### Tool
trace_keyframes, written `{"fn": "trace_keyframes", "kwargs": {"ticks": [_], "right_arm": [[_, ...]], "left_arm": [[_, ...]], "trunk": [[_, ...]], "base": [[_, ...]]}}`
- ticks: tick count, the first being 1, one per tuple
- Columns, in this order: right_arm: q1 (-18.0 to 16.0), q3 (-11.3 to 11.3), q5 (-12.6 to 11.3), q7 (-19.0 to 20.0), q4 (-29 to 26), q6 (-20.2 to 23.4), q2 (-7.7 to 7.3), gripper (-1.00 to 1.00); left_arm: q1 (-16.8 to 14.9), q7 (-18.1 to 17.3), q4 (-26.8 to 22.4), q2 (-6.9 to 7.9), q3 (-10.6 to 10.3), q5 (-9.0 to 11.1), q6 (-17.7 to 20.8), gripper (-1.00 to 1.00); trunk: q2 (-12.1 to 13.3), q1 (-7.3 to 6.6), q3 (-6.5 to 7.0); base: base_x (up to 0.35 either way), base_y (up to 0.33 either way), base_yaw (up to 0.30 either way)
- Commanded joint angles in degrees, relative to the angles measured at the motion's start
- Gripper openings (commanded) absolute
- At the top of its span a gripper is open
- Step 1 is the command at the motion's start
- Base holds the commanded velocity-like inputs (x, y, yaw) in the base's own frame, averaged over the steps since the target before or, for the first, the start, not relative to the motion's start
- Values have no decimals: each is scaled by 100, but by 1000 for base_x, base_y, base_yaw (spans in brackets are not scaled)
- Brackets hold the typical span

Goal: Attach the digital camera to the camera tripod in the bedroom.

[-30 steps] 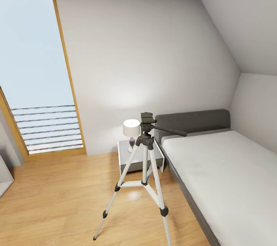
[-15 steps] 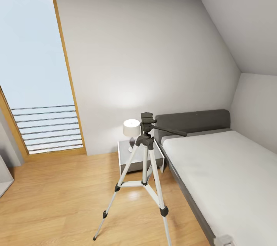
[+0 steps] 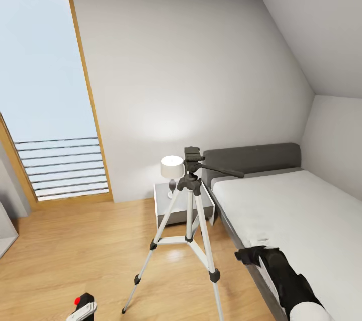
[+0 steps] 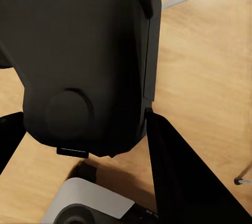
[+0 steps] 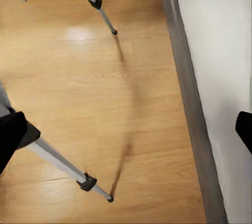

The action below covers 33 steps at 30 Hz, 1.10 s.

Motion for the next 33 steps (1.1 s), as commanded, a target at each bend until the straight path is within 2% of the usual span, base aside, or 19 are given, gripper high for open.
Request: {"fn": "trace_keyframes", "kwargs": {"ticks": [1,7,10,12,14,16,19,25,33], "right_arm": [[-185,-17,-16,62,-158,143,8,100],[-343,10,-350,300,-1144,402,20,100],[-359,35,-435,628,-1729,574,113,100],[-362,94,-445,846,-1856,611,191,100],[-364,179,-444,1010,-1868,613,238,100],[-366,376,-434,1164,-1672,592,268,100],[-366,450,-424,1201,-1367,561,259,100],[-366,496,-415,1225,-892,389,263,100],[-366,512,-420,1238,-755,352,256,100]], "left_arm": [[0,43,3,6,-46,35,7,-100],[0,36,7,-14,-46,23,-11,-100],[0,38,-1,-20,-49,17,-8,-100],[0,38,2,-21,-51,13,-7,-100],[0,43,5,-20,-53,1,-2,-100],[0,57,15,-12,-58,-16,30,-100],[0,67,20,-3,-61,-12,52,-100],[0,80,22,-4,-66,-4,68,-100],[0,88,22,-5,-71,-7,78,-100]], "trunk": [[-4,2,-3],[-4,2,-3],[-4,2,-3],[-4,2,-3],[-4,2,-3],[-4,2,-3],[-4,2,-3],[-4,2,-3],[-4,2,-3]], "base": [[0,0,0],[0,0,0],[0,0,0],[0,0,0],[0,0,0],[0,0,0],[0,0,0],[0,0,0],[0,0,0]]}}
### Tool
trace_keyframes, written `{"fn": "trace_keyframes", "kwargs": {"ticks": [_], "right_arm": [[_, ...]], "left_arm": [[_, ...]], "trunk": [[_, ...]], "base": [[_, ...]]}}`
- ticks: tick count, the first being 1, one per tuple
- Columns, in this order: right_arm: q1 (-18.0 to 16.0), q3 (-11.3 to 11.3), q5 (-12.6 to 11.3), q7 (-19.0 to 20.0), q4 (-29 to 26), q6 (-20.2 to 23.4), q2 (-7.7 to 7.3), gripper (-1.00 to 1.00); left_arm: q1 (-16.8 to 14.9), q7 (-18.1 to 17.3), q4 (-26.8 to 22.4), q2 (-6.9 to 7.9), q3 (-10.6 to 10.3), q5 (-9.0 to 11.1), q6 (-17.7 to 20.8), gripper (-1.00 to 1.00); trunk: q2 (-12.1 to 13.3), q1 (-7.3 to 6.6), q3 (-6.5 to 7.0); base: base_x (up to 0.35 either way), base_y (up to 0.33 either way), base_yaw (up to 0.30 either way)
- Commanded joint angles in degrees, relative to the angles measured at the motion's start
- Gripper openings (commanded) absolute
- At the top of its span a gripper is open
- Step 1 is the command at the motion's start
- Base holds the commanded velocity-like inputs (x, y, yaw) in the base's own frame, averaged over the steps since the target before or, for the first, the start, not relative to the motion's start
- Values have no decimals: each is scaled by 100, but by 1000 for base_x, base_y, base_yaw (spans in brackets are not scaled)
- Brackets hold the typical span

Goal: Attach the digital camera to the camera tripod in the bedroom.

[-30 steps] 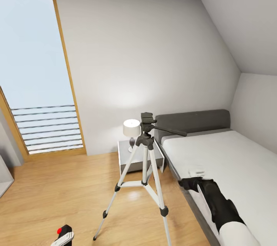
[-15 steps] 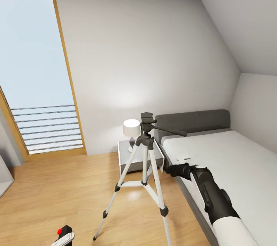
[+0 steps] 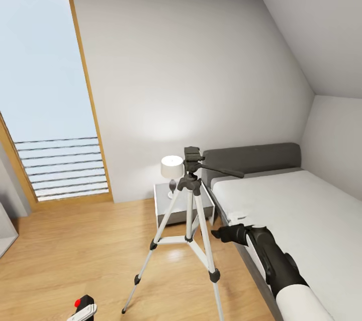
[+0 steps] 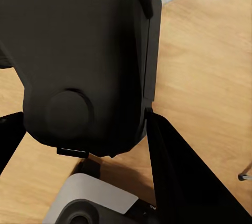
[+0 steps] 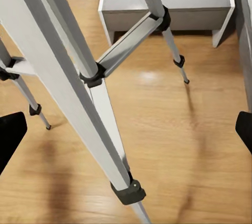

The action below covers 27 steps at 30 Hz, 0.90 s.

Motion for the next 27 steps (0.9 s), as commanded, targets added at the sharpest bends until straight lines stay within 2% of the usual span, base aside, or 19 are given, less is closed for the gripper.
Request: {"fn": "trace_keyframes", "kwargs": {"ticks": [1,6,8,12,21,27], "right_arm": [[-1,36,60,59,10,16,3,100],[-1,492,63,325,152,-150,-25,100],[-1,577,62,381,195,-296,-29,100],[-1,650,55,435,233,-470,-35,100],[-1,665,42,445,241,-504,-36,100],[-1,665,47,441,241,-506,-32,100]], "left_arm": [[0,50,-15,8,-48,35,20,-100],[0,45,-15,8,-48,37,27,-100],[0,43,-15,5,-50,33,29,-100],[0,33,-15,0,-56,15,31,-100],[0,34,-19,1,-57,14,32,-100],[0,29,-10,18,-39,48,32,-100]], "trunk": [[-4,2,-2],[-4,2,-2],[-4,2,-2],[-4,2,-2],[-4,2,-2],[-4,2,-2]], "base": [[0,0,0],[0,0,0],[0,0,0],[0,0,0],[7,0,0],[218,0,0]]}}
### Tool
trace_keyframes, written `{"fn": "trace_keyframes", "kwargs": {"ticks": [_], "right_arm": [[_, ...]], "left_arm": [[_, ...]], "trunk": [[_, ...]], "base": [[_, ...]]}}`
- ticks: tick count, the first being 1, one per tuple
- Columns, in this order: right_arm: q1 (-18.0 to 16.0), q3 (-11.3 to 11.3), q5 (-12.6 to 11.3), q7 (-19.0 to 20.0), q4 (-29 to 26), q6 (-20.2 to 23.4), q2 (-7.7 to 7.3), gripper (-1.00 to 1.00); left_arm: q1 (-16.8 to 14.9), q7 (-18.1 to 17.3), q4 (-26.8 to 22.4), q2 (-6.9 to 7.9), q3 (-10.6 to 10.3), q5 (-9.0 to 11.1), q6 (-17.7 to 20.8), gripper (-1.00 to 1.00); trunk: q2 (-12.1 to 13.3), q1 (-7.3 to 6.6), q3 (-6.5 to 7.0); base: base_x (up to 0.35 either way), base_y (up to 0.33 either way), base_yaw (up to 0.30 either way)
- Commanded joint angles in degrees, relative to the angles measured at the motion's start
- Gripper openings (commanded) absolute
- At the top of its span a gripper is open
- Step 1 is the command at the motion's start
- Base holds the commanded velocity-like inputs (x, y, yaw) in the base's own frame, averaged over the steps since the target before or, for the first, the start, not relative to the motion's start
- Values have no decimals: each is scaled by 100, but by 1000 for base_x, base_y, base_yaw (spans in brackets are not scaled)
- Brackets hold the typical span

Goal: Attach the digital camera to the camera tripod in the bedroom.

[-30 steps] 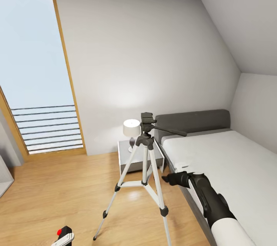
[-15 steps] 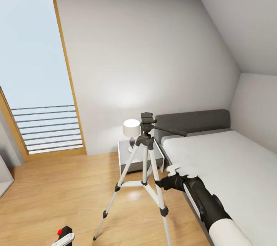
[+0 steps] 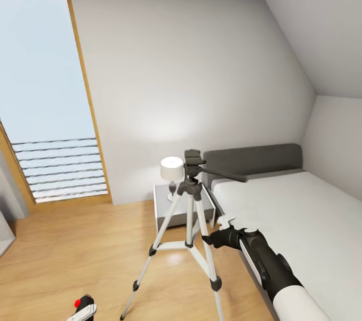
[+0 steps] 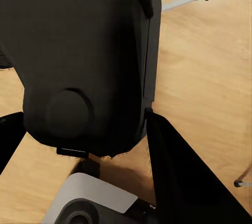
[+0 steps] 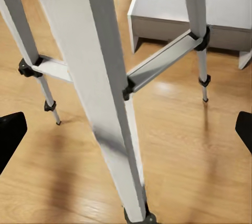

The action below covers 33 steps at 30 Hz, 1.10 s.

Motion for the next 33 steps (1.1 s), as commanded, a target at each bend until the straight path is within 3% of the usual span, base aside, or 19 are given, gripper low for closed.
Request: {"fn": "trace_keyframes", "kwargs": {"ticks": [1,33], "right_arm": [[-1,-1,61,37,-8,15,0,100],[-1,17,24,52,306,17,74,100]], "left_arm": [[0,49,-14,10,-46,39,19,-100],[0,64,-20,-1,-40,40,10,-100]], "trunk": [[-3,5,-2],[-3,5,-2]], "base": [[268,0,0],[26,0,0]]}}
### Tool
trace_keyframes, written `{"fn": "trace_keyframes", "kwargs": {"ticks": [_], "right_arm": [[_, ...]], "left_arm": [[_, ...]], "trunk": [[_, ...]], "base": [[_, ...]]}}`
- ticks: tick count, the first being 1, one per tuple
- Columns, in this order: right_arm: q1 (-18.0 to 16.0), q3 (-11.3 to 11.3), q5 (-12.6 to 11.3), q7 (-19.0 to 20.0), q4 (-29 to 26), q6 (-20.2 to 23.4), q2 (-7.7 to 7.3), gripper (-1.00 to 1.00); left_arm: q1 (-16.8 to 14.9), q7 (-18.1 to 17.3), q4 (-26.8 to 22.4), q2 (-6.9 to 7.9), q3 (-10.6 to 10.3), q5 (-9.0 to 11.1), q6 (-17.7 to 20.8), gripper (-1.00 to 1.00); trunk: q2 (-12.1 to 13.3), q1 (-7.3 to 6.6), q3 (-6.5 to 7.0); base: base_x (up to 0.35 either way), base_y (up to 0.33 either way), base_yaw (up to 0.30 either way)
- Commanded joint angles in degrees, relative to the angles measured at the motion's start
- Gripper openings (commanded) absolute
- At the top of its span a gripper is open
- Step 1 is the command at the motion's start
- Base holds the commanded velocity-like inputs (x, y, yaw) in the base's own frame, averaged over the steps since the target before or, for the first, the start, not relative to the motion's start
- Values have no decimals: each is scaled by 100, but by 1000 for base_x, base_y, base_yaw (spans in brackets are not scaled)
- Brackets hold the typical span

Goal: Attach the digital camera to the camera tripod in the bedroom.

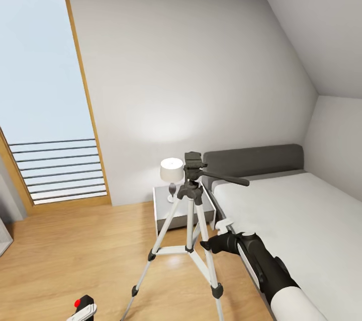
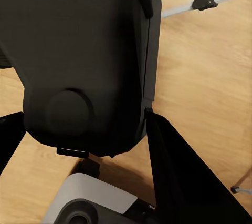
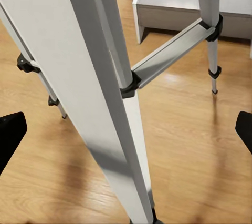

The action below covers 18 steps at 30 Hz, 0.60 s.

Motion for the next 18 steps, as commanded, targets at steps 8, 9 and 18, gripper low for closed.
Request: {"fn": "trace_keyframes", "kwargs": {"ticks": [8,9,18], "right_arm": [[-1,-7,54,44,-7,17,2,100],[-1,-7,53,45,-6,17,4,100],[-1,-7,53,39,113,10,11,100]], "left_arm": [[0,49,-15,8,-48,29,19,-100],[0,51,-15,8,-48,28,19,-100],[0,47,-15,9,-51,29,21,-100]], "trunk": [[-4,2,-2],[-4,2,-2],[-4,2,-2]], "base": [[0,0,0],[6,0,0],[85,38,0]]}}
